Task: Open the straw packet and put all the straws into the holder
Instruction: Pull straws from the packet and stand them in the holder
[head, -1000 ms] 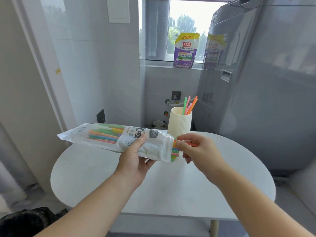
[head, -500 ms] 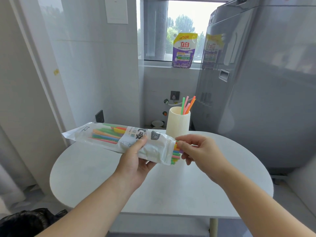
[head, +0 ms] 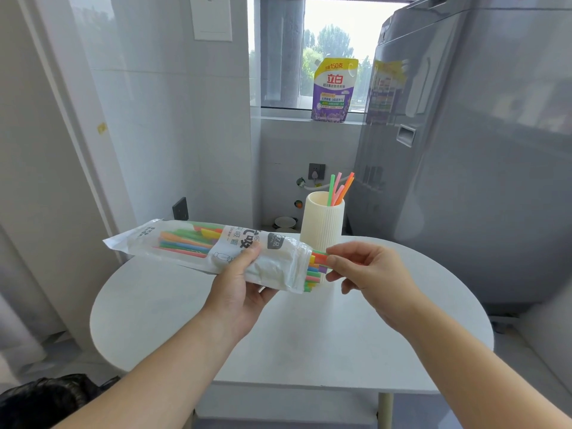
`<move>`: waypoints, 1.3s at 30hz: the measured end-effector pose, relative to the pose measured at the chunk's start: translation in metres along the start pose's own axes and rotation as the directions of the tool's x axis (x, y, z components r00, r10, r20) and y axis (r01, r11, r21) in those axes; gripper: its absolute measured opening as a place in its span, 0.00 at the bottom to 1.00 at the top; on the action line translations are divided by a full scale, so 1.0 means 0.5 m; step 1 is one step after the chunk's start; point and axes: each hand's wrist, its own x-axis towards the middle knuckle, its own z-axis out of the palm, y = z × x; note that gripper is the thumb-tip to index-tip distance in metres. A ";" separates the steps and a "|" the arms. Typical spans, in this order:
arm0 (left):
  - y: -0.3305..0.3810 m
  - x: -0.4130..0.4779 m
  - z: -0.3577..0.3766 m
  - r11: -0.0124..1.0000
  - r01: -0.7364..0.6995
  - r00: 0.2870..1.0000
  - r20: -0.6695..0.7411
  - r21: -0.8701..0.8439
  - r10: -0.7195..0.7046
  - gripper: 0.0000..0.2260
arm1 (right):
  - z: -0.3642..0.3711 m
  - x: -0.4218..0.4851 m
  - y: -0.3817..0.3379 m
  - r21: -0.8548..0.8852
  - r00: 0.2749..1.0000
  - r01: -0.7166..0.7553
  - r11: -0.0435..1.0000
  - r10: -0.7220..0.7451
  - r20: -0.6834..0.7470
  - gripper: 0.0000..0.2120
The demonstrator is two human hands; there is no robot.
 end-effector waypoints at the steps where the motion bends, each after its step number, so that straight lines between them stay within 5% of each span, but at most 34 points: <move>1: 0.001 0.000 -0.001 1.000 -0.002 1.000 -0.005 -0.006 0.002 0.13 | -0.002 0.000 -0.001 -0.012 1.000 0.010 1.000 -0.010 -0.019 0.02; 8: 0.015 0.003 -0.007 0.999 0.012 1.000 -0.022 -0.036 -0.013 0.10 | -0.029 0.003 0.000 0.247 0.992 -0.071 0.966 0.096 -0.088 0.08; 13: 0.014 0.000 0.000 0.998 0.021 1.000 -0.016 -0.052 -0.022 0.09 | 0.007 0.000 0.011 0.636 0.978 -0.160 0.755 0.208 0.000 0.12; 17: 0.012 -0.004 0.003 0.998 0.024 1.000 -0.007 -0.058 -0.025 0.10 | 0.052 -0.015 0.026 0.743 0.966 -0.228 0.629 0.241 0.092 0.20; 23: 0.010 -0.004 0.003 0.998 0.037 0.999 -0.019 -0.057 -0.038 0.10 | 0.081 -0.001 0.014 0.692 0.980 -0.098 0.716 0.192 -0.059 0.12; 30: 0.015 0.003 -0.004 0.991 0.036 0.996 -0.078 -0.127 -0.047 0.09 | 0.061 0.017 0.004 0.348 0.947 0.065 0.935 0.051 -0.316 0.12; 39: 0.029 0.028 -0.025 0.984 -0.036 0.990 -0.138 -0.173 0.012 0.16 | -0.018 0.023 -0.078 0.182 0.914 0.233 0.955 -0.152 -0.377 0.09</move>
